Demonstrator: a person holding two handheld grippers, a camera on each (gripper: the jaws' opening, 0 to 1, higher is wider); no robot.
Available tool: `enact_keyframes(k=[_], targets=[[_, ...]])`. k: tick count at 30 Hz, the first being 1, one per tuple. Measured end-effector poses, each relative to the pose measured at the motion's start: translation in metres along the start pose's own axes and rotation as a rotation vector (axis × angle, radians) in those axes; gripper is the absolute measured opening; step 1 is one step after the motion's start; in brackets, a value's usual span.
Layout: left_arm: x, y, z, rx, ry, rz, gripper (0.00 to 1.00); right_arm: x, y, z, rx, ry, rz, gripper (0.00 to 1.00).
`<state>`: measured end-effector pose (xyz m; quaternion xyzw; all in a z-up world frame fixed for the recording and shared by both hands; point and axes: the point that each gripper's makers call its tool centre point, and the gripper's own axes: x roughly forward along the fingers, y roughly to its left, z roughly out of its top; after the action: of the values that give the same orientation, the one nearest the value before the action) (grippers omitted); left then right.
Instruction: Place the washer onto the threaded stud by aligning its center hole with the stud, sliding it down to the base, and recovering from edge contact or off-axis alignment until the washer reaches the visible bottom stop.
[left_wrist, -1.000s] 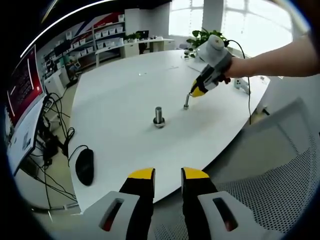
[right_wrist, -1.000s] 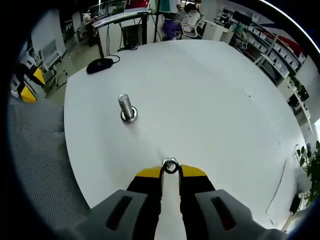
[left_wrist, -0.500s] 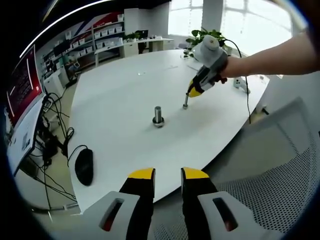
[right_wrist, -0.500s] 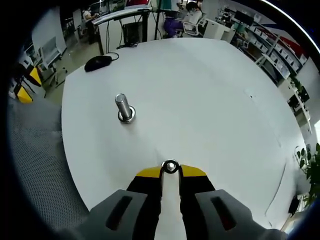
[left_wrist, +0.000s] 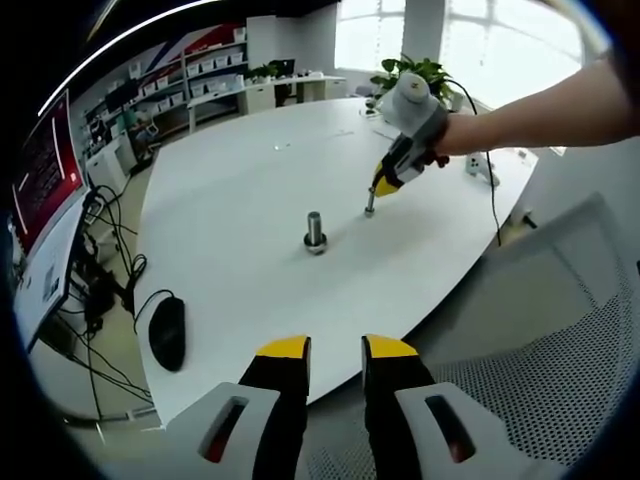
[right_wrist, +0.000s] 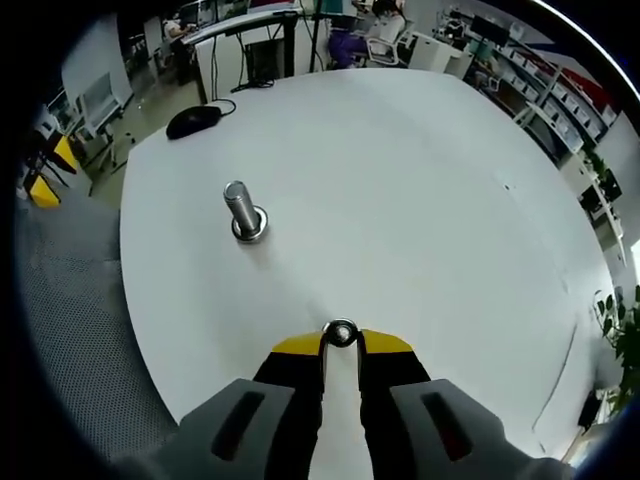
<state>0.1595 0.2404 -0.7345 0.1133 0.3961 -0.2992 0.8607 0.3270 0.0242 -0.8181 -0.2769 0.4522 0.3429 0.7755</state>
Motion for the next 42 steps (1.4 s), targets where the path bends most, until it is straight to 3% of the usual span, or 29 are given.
enact_keyframes(k=[21, 42], targets=[[0.0, 0.001, -0.002, -0.005, 0.008, 0.004, 0.18, 0.03, 0.007, -0.014, 0.0, 0.078, 0.036, 0.15], [0.001, 0.001, -0.003, -0.001, 0.014, 0.005, 0.18, 0.034, 0.011, -0.022, 0.017, 0.058, 0.017, 0.19]])
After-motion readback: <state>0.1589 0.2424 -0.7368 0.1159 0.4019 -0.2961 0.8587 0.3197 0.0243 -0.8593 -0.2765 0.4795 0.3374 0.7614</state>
